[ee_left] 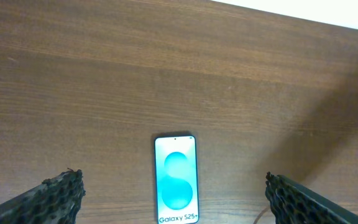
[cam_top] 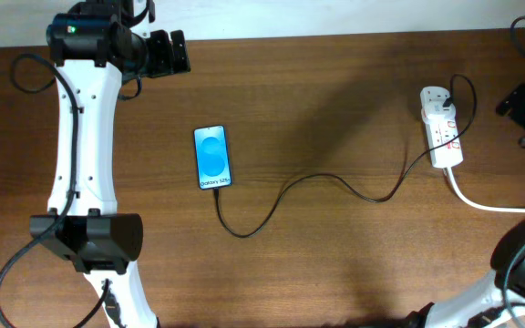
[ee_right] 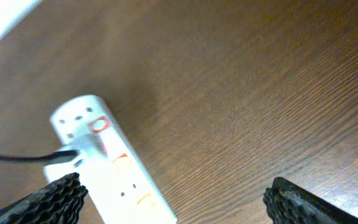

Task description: Plug charger to phone and switch on socket

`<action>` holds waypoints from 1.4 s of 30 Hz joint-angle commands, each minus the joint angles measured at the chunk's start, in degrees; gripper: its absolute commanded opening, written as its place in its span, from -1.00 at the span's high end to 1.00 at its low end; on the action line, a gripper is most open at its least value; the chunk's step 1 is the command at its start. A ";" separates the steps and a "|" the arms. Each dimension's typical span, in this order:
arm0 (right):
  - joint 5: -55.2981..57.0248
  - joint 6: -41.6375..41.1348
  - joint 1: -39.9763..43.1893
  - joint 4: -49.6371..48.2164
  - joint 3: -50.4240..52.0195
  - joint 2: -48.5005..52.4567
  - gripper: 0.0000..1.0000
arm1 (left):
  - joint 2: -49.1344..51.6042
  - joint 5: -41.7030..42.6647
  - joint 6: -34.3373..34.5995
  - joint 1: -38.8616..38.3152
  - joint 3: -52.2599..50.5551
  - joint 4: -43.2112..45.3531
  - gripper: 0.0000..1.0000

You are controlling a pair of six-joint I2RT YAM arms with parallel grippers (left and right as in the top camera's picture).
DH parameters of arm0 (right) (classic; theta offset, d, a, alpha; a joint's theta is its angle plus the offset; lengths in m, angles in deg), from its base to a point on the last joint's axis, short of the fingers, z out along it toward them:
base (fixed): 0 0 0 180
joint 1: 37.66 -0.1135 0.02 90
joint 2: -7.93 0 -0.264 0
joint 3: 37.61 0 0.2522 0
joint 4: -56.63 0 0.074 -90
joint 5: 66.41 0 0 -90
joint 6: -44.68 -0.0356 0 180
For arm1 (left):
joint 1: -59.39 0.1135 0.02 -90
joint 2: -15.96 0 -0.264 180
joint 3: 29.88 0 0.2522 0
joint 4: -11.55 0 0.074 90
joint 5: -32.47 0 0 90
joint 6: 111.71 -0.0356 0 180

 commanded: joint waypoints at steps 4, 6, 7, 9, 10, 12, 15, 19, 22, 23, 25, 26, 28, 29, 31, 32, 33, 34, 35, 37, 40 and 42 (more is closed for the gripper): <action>-6.80 2.69 -1.90 2.78 -1.25 -13.22 -0.94 | -1.25 -0.46 0.07 0.26 0.48 0.09 -0.99; -6.91 3.50 -4.48 3.63 -1.25 -17.14 -0.94 | -1.25 -0.46 0.07 0.26 0.48 0.09 -0.99; -7.02 5.31 -6.97 4.37 -1.25 -19.43 -0.94 | -1.25 -0.46 0.07 0.26 0.48 0.09 -0.99; -6.95 7.28 -10.99 5.79 -1.25 -22.16 -0.94 | -1.25 -0.46 0.07 0.26 0.48 0.09 -0.99; -6.93 7.85 -13.55 6.84 -1.25 -23.63 -0.94 | -1.25 -0.46 0.07 0.26 0.48 0.09 -0.99; -6.93 8.07 -18.01 8.76 -1.25 -25.86 -0.94 | -1.25 -0.46 0.07 0.26 0.48 0.09 -0.99; -6.75 8.48 -22.10 11.17 -1.25 -28.85 -0.94 | -1.25 -0.46 0.07 0.26 0.48 0.09 -0.99; -6.75 8.46 -22.18 16.26 -1.25 -33.29 -0.94 | -1.25 -0.46 0.07 0.26 0.48 0.09 -0.99; -6.78 8.41 -22.01 21.64 -1.25 -35.87 -0.97 | -1.25 -0.46 0.07 0.26 0.48 0.09 -0.99; -6.82 8.41 -22.01 23.58 -1.25 -35.91 -0.97 | -1.25 -0.46 0.07 0.26 0.48 0.09 -0.99; -6.78 8.41 -22.01 26.08 -1.20 -35.36 -0.97 | -1.25 -0.46 0.07 0.26 0.48 0.11 -0.99; -6.78 8.41 -22.01 26.23 -1.20 -35.12 -0.97 | -1.25 -0.44 0.07 0.26 0.48 0.11 -0.99; -6.80 8.41 -22.01 27.02 -1.20 -34.49 -0.97 | -1.25 -0.46 0.07 0.26 0.48 0.09 -0.99; -6.80 8.41 -22.01 27.32 -1.20 -34.34 -0.97 | -1.25 -0.46 0.07 0.26 0.48 0.09 -0.99; -6.97 8.39 -22.01 27.52 -1.20 -34.21 -0.97 | -1.25 -0.46 0.07 0.26 0.48 0.09 -0.98; -6.99 8.39 -22.03 27.52 -1.20 -34.21 -0.97 | -1.25 -0.46 0.07 0.26 0.48 0.09 -0.99; -6.97 8.41 -22.01 27.52 -1.20 -34.21 -0.97 | -1.25 -0.46 0.07 0.26 0.48 0.09 -0.99; -6.95 8.41 -22.01 27.54 -1.20 -34.21 -0.97 | -1.25 -0.46 0.07 0.26 0.48 0.09 -0.99; -6.69 8.46 -22.03 27.52 -0.96 -34.12 -0.97 | -1.25 -0.46 0.07 0.26 0.48 0.09 -0.99; -3.72 8.44 -22.73 26.80 0.59 -35.60 -0.97 | -1.25 -0.46 0.09 0.26 0.48 0.09 -0.99; 2.89 8.46 -26.10 22.73 5.68 -40.19 -0.97 | -1.25 -0.46 0.09 0.26 0.48 0.09 -0.99; 5.33 8.44 -29.16 13.22 14.80 -47.15 -0.97 | -1.25 -0.46 0.07 0.26 0.48 0.09 -0.99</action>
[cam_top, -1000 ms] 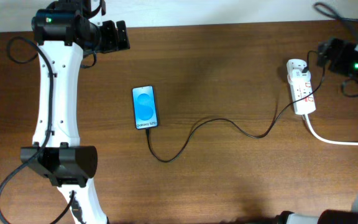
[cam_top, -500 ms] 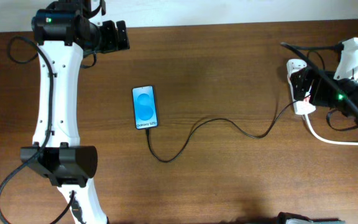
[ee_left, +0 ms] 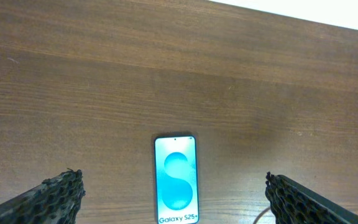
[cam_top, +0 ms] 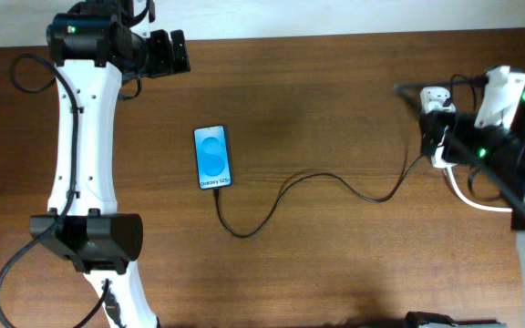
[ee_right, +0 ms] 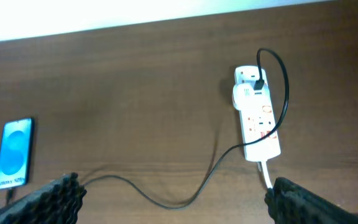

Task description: Plug charger to phone and switch on socket

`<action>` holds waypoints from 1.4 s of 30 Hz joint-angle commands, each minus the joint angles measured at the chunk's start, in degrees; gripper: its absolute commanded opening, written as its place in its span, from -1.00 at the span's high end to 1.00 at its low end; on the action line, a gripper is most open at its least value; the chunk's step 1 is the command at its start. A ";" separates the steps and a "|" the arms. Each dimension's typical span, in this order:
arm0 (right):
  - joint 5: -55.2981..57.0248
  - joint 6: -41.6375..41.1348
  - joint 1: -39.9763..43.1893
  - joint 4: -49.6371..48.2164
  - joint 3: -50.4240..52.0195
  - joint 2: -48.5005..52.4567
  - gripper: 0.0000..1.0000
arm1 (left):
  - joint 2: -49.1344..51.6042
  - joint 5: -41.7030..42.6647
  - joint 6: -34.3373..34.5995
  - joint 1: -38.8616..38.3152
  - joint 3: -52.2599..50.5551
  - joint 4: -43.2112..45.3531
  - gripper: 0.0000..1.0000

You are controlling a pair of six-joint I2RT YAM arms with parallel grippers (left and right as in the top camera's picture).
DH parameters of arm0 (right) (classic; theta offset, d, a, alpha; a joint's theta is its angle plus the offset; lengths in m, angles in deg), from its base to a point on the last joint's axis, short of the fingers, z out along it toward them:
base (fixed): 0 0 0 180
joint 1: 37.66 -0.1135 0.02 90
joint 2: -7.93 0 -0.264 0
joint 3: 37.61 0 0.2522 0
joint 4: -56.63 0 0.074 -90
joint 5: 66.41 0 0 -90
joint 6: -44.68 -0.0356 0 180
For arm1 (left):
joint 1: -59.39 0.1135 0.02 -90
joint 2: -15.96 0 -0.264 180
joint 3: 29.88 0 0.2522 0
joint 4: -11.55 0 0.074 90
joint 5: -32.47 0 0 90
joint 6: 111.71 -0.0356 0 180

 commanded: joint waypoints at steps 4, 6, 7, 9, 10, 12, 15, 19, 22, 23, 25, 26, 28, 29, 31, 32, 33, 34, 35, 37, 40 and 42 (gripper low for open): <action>4.57 -0.11 -5.84 -26.25 29.03 -22.84 -0.97 | -1.25 -0.44 0.09 0.26 0.48 0.13 -0.99; 4.79 -0.13 -7.34 -33.22 38.27 -30.75 -0.97 | -1.25 -0.44 0.09 0.26 0.48 0.11 -0.99; 4.79 -0.13 -7.82 -35.54 41.53 -33.68 -0.97 | -1.25 -0.44 0.09 0.26 0.48 0.11 -0.99; 5.55 -0.37 -9.31 -41.66 49.92 -40.79 -0.97 | -1.25 -0.42 0.09 0.26 0.48 0.11 -0.99; 5.73 -0.55 -9.84 -43.58 52.48 -42.75 -0.97 | -1.25 -0.44 0.11 0.26 0.48 0.13 -0.99; 6.10 -2.82 -10.27 -50.38 60.59 -48.04 -0.97 | -1.25 -0.44 0.11 0.26 0.48 0.11 -0.99; 5.73 -5.77 -10.34 -61.29 71.43 -53.75 -0.97 | -1.25 -0.44 0.09 0.26 0.48 0.11 -0.99; 5.70 -5.73 -10.67 -66.55 76.81 -58.49 -0.97 | -1.25 -0.44 0.09 0.26 0.48 0.11 -0.99; 5.60 -5.75 -10.71 -69.24 80.43 -63.71 -0.97 | -1.25 -0.44 0.09 0.26 0.48 0.11 -0.99; 5.57 -5.77 -10.71 -69.24 81.26 -64.94 -0.97 | -1.25 -0.44 0.09 0.26 0.48 0.13 -0.99; 5.57 -6.45 -10.69 -69.22 83.38 -67.30 -0.97 | -1.25 -0.44 0.11 0.26 0.48 0.11 -0.98; 5.57 -6.99 -10.69 -69.31 84.54 -67.76 -0.97 | -1.25 -0.44 0.09 0.26 0.48 0.11 -0.99; 5.14 -7.30 -10.69 -66.75 84.78 -67.76 -0.97 | -1.25 -0.44 0.09 0.26 0.48 0.11 -0.99; 5.16 -7.28 -10.69 -65.44 84.78 -67.76 -0.97 | -1.25 -0.44 0.09 0.26 0.48 0.11 -0.98; 5.16 -7.28 -10.69 -59.58 84.78 -67.76 -0.97 | -1.25 -0.44 0.09 0.26 0.48 0.11 -0.99; 5.09 -7.28 -10.69 -55.65 84.78 -67.76 -0.97 | -1.25 -0.44 0.09 0.26 0.48 0.11 -0.99; 5.18 -7.26 -10.69 -55.52 84.78 -67.76 -0.97 | -1.25 -0.44 0.09 0.26 0.48 0.13 -0.99; 5.42 -7.26 -10.69 -55.56 84.78 -67.76 -0.97 | -1.25 -0.44 0.09 0.26 0.48 0.11 -0.99; 5.40 -7.26 -10.69 -55.60 84.78 -67.76 -0.97 | -1.25 -0.44 0.09 0.26 0.48 0.11 -0.99; 5.40 -7.26 -10.64 -55.60 84.78 -67.76 -0.97 | -1.25 -0.44 0.09 0.26 0.48 0.11 -0.99; 5.40 -7.26 -10.64 -55.63 84.78 -67.76 -0.97 | -1.25 -0.44 0.09 0.26 0.48 0.11 -0.99; 5.40 -7.26 -10.64 -55.60 84.78 -67.73 -0.96 | -1.25 -0.44 0.09 0.26 0.48 0.11 -0.99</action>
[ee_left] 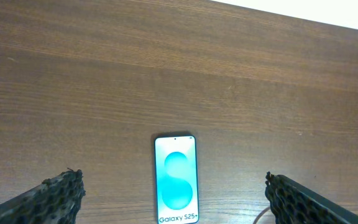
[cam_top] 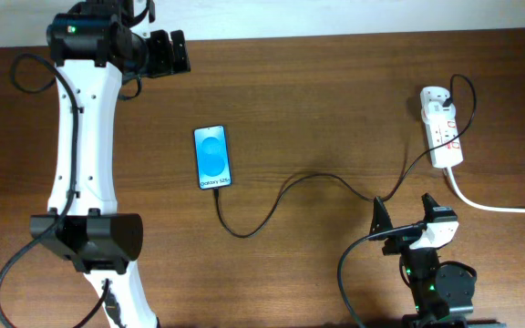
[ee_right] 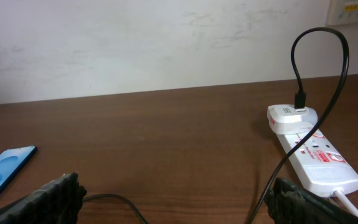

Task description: Plug charger to phone and switch on socket

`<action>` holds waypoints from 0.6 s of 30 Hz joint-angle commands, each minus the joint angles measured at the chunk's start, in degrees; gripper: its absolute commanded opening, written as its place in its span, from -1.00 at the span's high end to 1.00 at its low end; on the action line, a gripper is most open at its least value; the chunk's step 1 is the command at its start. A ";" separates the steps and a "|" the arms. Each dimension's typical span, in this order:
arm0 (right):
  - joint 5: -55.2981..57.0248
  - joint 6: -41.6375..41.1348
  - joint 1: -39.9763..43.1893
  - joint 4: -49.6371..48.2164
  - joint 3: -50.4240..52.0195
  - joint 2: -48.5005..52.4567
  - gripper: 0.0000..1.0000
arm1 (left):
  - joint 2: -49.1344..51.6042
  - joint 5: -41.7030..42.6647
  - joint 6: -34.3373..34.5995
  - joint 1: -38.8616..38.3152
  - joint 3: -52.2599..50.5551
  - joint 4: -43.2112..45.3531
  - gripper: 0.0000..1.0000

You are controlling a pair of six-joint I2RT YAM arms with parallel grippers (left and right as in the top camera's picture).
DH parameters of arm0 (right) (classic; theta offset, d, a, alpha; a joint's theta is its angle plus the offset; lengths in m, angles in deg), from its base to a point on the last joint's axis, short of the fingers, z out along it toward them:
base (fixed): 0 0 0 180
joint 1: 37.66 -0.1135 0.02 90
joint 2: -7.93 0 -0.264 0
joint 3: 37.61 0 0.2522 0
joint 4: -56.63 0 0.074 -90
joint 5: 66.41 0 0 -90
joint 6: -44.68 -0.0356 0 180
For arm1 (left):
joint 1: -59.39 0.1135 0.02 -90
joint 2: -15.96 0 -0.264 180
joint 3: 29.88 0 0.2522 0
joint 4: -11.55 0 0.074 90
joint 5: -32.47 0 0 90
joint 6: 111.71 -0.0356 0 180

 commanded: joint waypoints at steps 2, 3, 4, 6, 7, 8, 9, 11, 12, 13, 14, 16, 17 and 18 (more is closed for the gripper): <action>0.02 -0.44 -0.55 0.31 0.28 -0.50 -0.97 | -1.25 -0.44 0.09 0.26 0.48 0.11 -0.99; 0.02 -0.44 -0.55 0.31 0.28 -0.48 -0.97 | -1.25 -0.42 0.09 0.26 0.48 0.13 -0.99; 0.02 -0.44 -0.55 0.31 0.28 -0.50 -0.97 | -1.25 -0.44 0.09 0.26 0.48 0.13 -0.98; 0.02 -0.44 -0.55 0.31 0.28 -0.50 -0.97 | -1.25 -0.42 0.09 0.26 0.48 0.11 -0.99; 0.02 -0.44 -0.55 0.28 0.28 -0.48 -0.97 | -1.25 -0.44 0.09 0.26 0.48 0.04 -0.99; 0.02 -0.44 -0.55 0.31 0.28 -0.50 -0.97 | -1.25 -0.44 0.09 0.26 0.48 -0.13 -0.98; 0.02 -0.44 -0.55 0.31 0.28 -0.48 -0.97 | -1.25 -0.44 0.09 0.26 0.48 -0.74 -0.99; 0.02 -0.44 -0.55 0.31 0.28 -0.50 -0.97 | -1.25 -0.44 0.09 0.20 0.48 -1.20 -0.99; 0.02 -0.44 -0.55 0.31 0.28 -0.50 -0.97 | -1.27 -0.70 0.09 0.20 0.39 -1.20 -0.99; 0.02 -0.44 -0.55 0.31 0.28 -0.50 -0.97 | -1.84 -1.75 0.09 0.20 0.37 -1.57 -0.99; 0.02 -0.44 -0.55 0.31 0.28 -0.50 -0.97 | -2.86 -1.92 0.09 0.20 0.20 -1.55 -0.99; 0.02 -0.44 -0.55 0.28 0.28 -0.48 -0.97 | -6.16 -1.92 0.09 0.52 -2.78 0.33 -0.99; 0.02 -0.44 -0.55 0.31 0.28 -0.50 -0.97 | -8.94 -1.92 0.07 0.83 -6.99 3.10 -0.99; 0.02 -0.44 -0.55 0.28 0.28 -0.50 -0.97 | -12.57 -1.95 0.07 1.20 -12.87 6.88 -0.99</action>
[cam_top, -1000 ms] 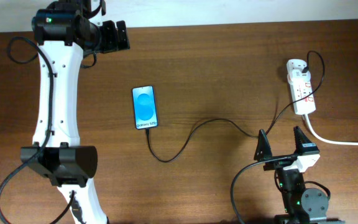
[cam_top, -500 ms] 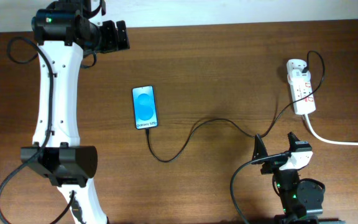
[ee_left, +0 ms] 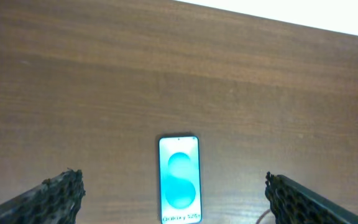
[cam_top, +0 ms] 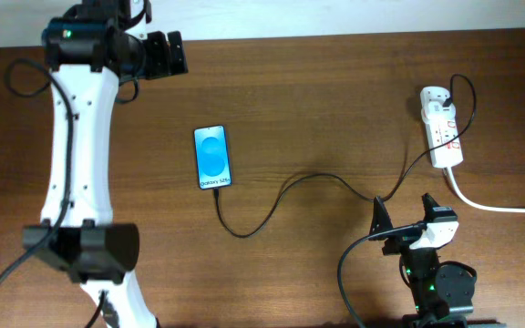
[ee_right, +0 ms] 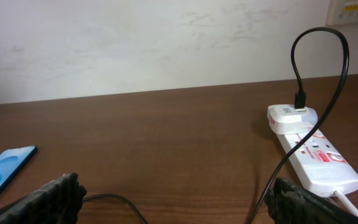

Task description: Plug charger to phone and switch on socket

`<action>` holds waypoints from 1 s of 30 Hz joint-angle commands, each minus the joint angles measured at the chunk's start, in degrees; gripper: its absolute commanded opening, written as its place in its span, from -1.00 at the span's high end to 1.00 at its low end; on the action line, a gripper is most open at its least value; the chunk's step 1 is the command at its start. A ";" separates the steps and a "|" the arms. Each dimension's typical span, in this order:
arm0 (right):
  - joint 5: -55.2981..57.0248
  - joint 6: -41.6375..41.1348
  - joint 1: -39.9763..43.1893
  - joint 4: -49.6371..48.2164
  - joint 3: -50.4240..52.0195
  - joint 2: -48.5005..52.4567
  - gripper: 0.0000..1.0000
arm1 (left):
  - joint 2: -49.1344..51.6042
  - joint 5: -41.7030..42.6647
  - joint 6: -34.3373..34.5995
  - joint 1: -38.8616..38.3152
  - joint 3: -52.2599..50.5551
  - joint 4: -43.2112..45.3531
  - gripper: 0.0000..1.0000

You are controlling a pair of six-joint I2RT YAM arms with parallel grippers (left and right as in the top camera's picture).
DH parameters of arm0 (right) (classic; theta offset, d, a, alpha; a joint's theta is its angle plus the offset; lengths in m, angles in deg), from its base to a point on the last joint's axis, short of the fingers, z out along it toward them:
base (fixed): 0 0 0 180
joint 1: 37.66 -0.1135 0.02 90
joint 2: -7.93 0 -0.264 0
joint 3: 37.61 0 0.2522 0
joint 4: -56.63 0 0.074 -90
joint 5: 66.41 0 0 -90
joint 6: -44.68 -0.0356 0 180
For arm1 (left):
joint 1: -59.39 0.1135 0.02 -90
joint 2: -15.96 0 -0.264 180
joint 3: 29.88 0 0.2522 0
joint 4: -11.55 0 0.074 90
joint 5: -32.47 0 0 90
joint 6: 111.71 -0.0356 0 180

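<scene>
The phone (cam_top: 213,157) lies face up, screen lit, left of the table's middle; it also shows as the phone (ee_left: 180,179) and the phone (ee_right: 2,171). A black cable (cam_top: 335,179) runs from its lower edge to a white charger (ee_right: 291,117) plugged into the white power strip (cam_top: 442,128). Whether the strip's switch is on cannot be told. My left gripper (cam_top: 168,53) hangs open at the far left, high above the table, its fingers (ee_left: 58,196) empty. My right gripper (cam_top: 404,211) is open at the near right, low, facing the power strip (ee_right: 316,163).
A thick white mains lead (cam_top: 495,205) leaves the strip toward the right edge. The black cable (ee_right: 120,202) crosses the wood just ahead of my right fingers (ee_right: 61,198). A pale wall (ee_right: 166,43) stands behind the table's far edge.
My left arm has shifted slightly, so the phone sits a little further right in the left wrist view. The right arm, phone, cable and strip have not moved.
My right gripper was open close over the power strip at the right edge. Then it was higher, looking down on strip, cable and phone. Later it was low at the table's near right, where it stays. My left gripper stayed open above the phone.
</scene>
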 commanded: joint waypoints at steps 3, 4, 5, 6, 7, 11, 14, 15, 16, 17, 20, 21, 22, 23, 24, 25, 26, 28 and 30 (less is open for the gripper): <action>0.02 -0.44 -0.55 0.31 0.28 -0.50 -0.97 | -20.81 -0.79 -0.81 2.49 -28.87 16.81 -0.98; 0.02 -0.44 -0.55 0.31 0.28 -0.50 -0.97 | -25.46 -0.76 -2.45 3.06 -36.46 21.31 -0.98; 0.02 -0.44 -0.55 0.31 0.28 -0.48 -0.97 | -28.85 -0.79 -3.98 3.32 -41.77 24.85 -0.98; 0.02 -0.44 -0.55 0.31 0.28 -0.50 -0.97 | -33.29 -0.79 -6.58 3.39 -48.30 28.98 -0.98; 0.02 -0.44 -0.55 0.31 0.28 -0.50 -0.97 | -37.16 -0.76 -8.98 3.39 -53.79 32.50 -0.98; 0.02 -0.44 -0.55 0.31 0.28 -0.48 -0.97 | -53.77 2.75 -18.32 3.39 -76.04 48.22 -0.98; 0.02 -0.44 -0.55 0.31 0.28 -0.48 -0.97 | -66.60 2.64 -21.09 3.39 -93.20 60.65 -0.98; 0.02 -0.44 -0.55 0.31 0.28 -0.48 -0.97 | -70.64 2.62 -21.90 3.39 -98.60 65.18 -0.99; 0.02 -0.44 -0.55 0.31 0.28 -0.50 -0.97 | -75.34 2.62 -22.67 3.39 -104.50 69.99 -0.99; 0.02 -0.44 -0.55 0.31 0.28 -0.50 -0.97 | -80.61 2.64 -23.65 3.39 -110.55 74.82 -0.98; 0.02 -0.44 -0.55 0.31 0.28 -0.50 -0.97 | -92.26 2.62 -25.53 3.39 -122.16 81.64 -0.98; 0.02 -0.44 -0.55 0.31 0.28 -0.48 -0.97 | -94.66 2.56 -25.70 3.39 -124.26 82.55 -0.98; 0.02 -0.44 -0.55 0.31 0.28 -0.48 -0.97 | -97.79 2.16 -25.70 3.39 -126.53 82.82 -0.98; 0.02 -0.44 -0.55 0.31 0.28 -0.48 -0.97 | -101.07 1.92 -25.70 3.39 -128.65 82.79 -0.98; 0.02 -0.44 -0.55 0.31 0.28 -0.48 -0.97 | -102.66 1.42 -25.70 3.39 -129.61 82.79 -0.99; 0.02 -0.44 -0.55 0.31 0.28 -0.50 -0.96 | -104.00 0.90 -25.70 3.39 -130.42 82.79 -0.99; 0.02 -0.44 -0.55 0.31 0.28 -0.48 -0.97 | -105.26 0.00 -25.73 3.39 -131.34 82.84 -0.98; 0.02 -0.44 -0.55 0.31 0.28 -0.48 -0.97 | -108.08 -0.81 -27.21 3.39 -133.35 83.47 -0.98; 0.02 -0.44 -0.55 0.31 0.28 -0.50 -0.97 | -110.49 -0.83 -27.21 3.39 -134.49 82.93 -0.99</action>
